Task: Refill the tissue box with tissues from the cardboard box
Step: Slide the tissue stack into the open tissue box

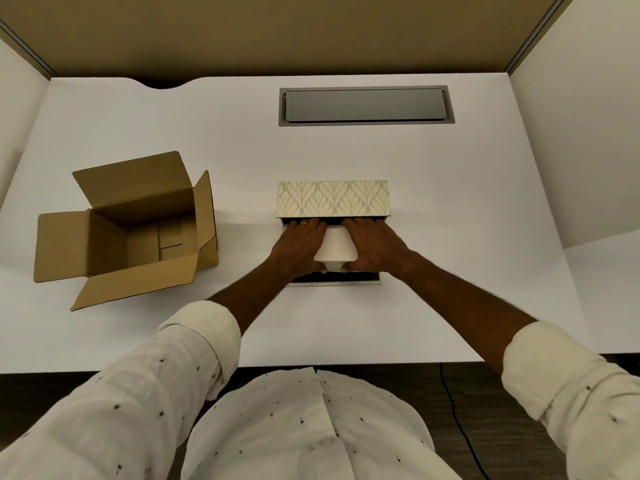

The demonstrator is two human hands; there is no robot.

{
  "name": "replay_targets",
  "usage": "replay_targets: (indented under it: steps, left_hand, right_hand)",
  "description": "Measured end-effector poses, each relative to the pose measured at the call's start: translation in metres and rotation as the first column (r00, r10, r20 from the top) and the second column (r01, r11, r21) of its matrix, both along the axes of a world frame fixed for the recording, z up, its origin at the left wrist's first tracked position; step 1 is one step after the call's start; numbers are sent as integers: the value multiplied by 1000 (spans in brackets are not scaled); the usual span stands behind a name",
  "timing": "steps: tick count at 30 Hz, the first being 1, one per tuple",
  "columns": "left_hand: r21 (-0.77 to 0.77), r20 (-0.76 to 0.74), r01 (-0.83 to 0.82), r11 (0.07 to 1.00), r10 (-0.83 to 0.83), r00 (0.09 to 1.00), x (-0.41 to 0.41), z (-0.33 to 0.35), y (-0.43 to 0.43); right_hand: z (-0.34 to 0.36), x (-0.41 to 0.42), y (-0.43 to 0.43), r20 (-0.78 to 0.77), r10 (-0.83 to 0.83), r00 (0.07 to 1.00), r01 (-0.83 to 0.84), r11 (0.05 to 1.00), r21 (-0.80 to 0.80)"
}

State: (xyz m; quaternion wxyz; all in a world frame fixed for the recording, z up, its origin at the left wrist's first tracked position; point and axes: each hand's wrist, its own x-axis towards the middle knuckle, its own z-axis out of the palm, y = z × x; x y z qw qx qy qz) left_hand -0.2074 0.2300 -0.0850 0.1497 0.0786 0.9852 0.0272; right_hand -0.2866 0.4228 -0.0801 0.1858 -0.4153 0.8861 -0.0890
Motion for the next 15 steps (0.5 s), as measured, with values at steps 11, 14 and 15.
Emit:
replay_targets:
  steps: [11, 14, 15]
  left_hand:
    - [114, -34, -37, 993, 41, 999, 7, 3, -2]
    - [152, -86, -11, 988, 24, 996, 23, 5, -6]
    - [170, -117, 6, 985, 14, 993, 31, 5, -8]
  right_hand:
    - [-2, 7, 13, -40, 20, 999, -24, 996, -89]
    - [-6, 18, 28, -149, 48, 988, -59, 996, -72]
    - [-9, 22, 34, -183, 45, 982, -56, 997, -52]
